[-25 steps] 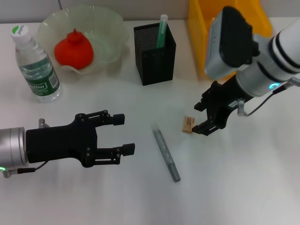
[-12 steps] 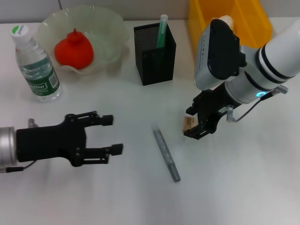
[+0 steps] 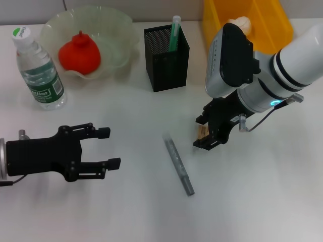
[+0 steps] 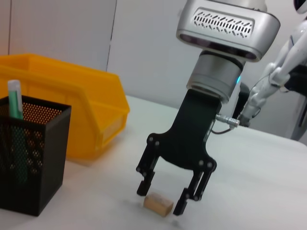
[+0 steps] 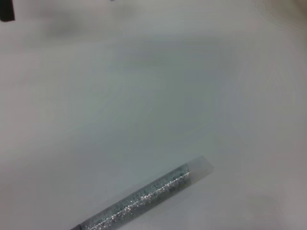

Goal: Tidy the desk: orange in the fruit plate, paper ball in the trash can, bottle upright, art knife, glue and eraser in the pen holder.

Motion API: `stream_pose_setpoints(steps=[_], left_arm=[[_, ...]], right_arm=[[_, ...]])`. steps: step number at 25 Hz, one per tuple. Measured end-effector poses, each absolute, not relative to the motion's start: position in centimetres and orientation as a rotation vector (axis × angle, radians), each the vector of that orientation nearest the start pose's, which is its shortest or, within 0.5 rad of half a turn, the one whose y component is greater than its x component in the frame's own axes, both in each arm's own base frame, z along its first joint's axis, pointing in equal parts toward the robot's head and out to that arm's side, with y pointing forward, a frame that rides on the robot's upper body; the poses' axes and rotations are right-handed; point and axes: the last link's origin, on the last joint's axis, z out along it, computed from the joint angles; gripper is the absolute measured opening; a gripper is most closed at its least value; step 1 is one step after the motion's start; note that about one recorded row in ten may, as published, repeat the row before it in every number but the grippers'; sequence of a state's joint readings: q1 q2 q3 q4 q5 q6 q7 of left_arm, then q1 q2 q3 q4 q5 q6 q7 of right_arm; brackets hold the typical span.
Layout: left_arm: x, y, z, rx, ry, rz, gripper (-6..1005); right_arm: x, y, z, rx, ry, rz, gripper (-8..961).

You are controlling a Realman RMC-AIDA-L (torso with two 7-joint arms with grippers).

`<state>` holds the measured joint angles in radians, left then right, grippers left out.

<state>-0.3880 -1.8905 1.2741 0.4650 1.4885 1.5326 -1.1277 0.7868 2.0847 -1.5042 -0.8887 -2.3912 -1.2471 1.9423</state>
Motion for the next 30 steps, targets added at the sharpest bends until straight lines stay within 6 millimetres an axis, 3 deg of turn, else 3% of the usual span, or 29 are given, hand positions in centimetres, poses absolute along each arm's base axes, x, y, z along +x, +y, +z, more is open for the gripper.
stream_pose_setpoints(steps=[20, 30], left_arm=[[-30.8, 28.1, 1.2, -2.874, -0.351, -0.568, 824], [-30.8, 28.3, 1.3, -2.857, -0.351, -0.578, 824]], right_arm=[[17.7, 37.5, -7.7, -2.958, 0.195, -0.482, 616], [17.6, 37.8, -7.6, -2.939, 0.206, -0.467, 472]])
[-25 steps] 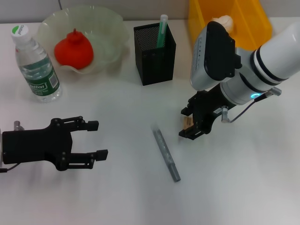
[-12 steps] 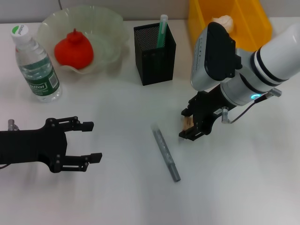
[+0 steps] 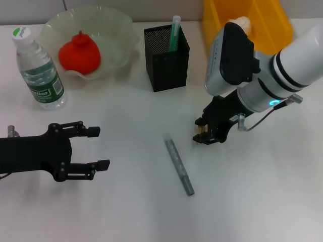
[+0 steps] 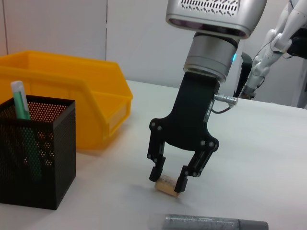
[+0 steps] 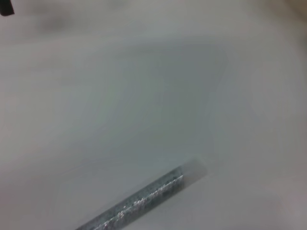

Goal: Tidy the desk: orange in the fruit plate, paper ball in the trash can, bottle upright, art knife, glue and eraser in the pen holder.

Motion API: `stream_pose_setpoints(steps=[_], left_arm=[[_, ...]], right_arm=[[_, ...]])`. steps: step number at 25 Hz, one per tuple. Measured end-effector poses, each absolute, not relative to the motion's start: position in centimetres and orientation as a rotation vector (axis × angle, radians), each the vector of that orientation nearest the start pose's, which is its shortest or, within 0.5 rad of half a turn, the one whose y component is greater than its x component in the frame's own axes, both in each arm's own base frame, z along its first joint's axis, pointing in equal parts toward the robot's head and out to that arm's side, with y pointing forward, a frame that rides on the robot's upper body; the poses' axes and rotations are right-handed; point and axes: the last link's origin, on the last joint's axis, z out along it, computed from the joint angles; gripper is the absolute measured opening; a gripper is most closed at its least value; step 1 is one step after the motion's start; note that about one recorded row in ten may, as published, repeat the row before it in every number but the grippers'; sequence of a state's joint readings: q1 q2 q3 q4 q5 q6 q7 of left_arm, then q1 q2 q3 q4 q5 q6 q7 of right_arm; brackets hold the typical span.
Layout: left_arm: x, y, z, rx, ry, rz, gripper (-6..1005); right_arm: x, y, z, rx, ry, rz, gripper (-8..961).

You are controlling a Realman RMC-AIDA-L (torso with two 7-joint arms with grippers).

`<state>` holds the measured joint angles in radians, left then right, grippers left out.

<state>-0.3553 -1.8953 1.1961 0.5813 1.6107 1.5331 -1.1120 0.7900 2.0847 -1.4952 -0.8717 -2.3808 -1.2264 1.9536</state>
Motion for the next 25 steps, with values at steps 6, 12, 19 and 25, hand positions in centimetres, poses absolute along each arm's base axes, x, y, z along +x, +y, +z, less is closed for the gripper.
stream_pose_setpoints(steps=[6, 12, 19, 25], left_arm=[[-30.7, 28.4, 1.4, -2.847, -0.350, -0.582, 825], [-30.6, 28.6, 1.4, -2.841, -0.350, -0.588, 825], [-30.6, 28.7, 1.2, -2.835, -0.356, -0.591, 825], [-30.5, 28.8, 1.2, -2.828, -0.354, -0.597, 825]], right_arm=[[15.3, 38.3, -5.9, -2.925, 0.237, -0.391, 383], [10.5, 39.8, -1.2, -2.820, 0.271, -0.168, 403], [7.7, 43.2, -0.2, -2.665, 0.312, 0.052, 426], [8.3, 45.9, -3.4, -2.608, 0.401, 0.036, 446]])
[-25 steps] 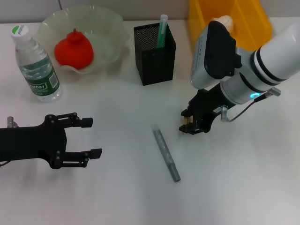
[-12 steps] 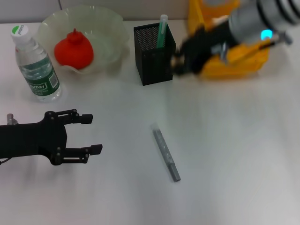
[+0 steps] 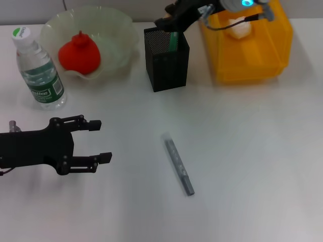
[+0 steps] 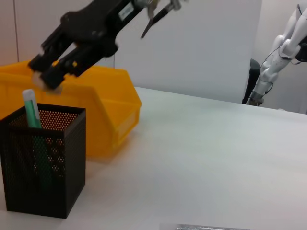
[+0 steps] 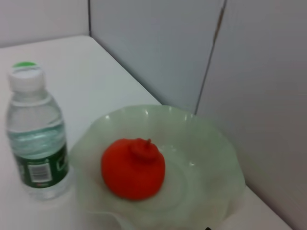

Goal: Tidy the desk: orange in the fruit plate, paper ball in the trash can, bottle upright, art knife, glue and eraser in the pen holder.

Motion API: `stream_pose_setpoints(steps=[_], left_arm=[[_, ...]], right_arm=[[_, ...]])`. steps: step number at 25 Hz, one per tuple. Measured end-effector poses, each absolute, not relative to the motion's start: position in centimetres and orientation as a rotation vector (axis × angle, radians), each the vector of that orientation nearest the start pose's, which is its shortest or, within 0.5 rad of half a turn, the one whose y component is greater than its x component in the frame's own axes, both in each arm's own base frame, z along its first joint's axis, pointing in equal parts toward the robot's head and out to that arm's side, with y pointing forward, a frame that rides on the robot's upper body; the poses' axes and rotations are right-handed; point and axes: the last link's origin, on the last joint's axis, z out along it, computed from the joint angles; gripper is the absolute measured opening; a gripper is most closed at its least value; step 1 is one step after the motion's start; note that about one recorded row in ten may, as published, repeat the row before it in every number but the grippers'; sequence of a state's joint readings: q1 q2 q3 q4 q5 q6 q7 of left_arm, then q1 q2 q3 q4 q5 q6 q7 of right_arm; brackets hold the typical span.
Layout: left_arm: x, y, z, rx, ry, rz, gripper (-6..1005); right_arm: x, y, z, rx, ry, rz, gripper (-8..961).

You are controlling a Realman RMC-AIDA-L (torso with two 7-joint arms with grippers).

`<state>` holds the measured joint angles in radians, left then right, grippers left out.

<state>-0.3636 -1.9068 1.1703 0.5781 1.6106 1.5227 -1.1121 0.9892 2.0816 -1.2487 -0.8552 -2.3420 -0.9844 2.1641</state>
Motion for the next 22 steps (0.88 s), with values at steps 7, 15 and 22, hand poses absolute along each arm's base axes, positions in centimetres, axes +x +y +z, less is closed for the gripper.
stream_pose_setpoints(steps=[7, 15, 22], left_arm=[[-30.4, 29.0, 1.3, -2.818, -0.351, -0.604, 825], [-30.3, 29.1, 1.5, -2.814, -0.347, -0.603, 825], [-30.4, 29.1, 1.6, -2.813, -0.347, -0.599, 824]], right_arm=[[8.5, 46.0, -4.6, -2.618, 0.389, 0.004, 469], [8.8, 46.2, -4.6, -2.591, 0.407, 0.017, 496], [8.1, 45.7, -4.0, -2.609, 0.482, 0.090, 609]])
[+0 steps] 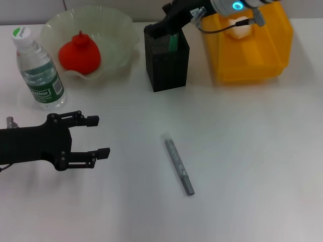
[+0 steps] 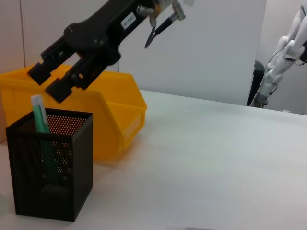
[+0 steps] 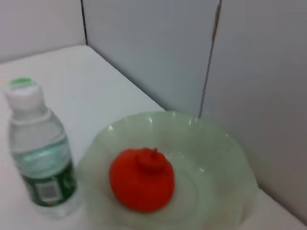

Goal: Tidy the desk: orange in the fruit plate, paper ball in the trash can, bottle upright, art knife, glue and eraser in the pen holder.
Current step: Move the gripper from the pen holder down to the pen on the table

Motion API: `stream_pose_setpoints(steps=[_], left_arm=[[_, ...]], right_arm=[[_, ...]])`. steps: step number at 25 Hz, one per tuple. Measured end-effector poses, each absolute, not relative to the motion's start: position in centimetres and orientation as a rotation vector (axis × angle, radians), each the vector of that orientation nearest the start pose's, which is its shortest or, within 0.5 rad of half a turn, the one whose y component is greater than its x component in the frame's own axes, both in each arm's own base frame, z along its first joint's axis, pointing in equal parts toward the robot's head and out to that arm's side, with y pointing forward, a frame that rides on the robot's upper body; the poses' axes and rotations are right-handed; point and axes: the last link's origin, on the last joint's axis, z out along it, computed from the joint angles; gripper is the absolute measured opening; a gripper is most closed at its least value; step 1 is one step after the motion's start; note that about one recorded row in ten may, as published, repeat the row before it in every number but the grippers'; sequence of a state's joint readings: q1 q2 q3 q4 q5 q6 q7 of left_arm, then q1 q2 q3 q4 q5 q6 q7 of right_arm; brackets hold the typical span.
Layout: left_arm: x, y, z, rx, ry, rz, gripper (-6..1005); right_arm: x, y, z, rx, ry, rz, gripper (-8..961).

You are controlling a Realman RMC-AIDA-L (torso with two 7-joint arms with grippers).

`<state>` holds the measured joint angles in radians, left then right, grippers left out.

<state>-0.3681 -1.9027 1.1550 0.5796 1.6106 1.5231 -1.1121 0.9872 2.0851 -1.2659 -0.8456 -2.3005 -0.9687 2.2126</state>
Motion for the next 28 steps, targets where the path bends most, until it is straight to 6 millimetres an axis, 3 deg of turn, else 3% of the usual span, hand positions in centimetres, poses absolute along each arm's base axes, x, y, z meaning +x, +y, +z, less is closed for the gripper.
stream_pose_setpoints(steps=[3, 11, 19, 28], left_arm=[[-30.5, 29.1, 1.6, -2.813, -0.351, -0.599, 824], [-30.7, 28.9, 1.7, -2.811, -0.366, -0.596, 824], [-30.8, 28.8, 1.6, -2.810, -0.368, -0.595, 824], [-30.7, 28.9, 1.7, -2.809, -0.358, -0.594, 824]], right_arm=[[6.8, 44.2, -2.8, -2.657, 0.635, 0.116, 708], [5.9, 41.0, -2.4, -2.792, 0.885, -0.061, 721], [6.9, 39.2, -6.1, -2.860, 0.942, -0.451, 722], [7.8, 38.0, -9.2, -2.840, 0.824, -0.634, 719]])
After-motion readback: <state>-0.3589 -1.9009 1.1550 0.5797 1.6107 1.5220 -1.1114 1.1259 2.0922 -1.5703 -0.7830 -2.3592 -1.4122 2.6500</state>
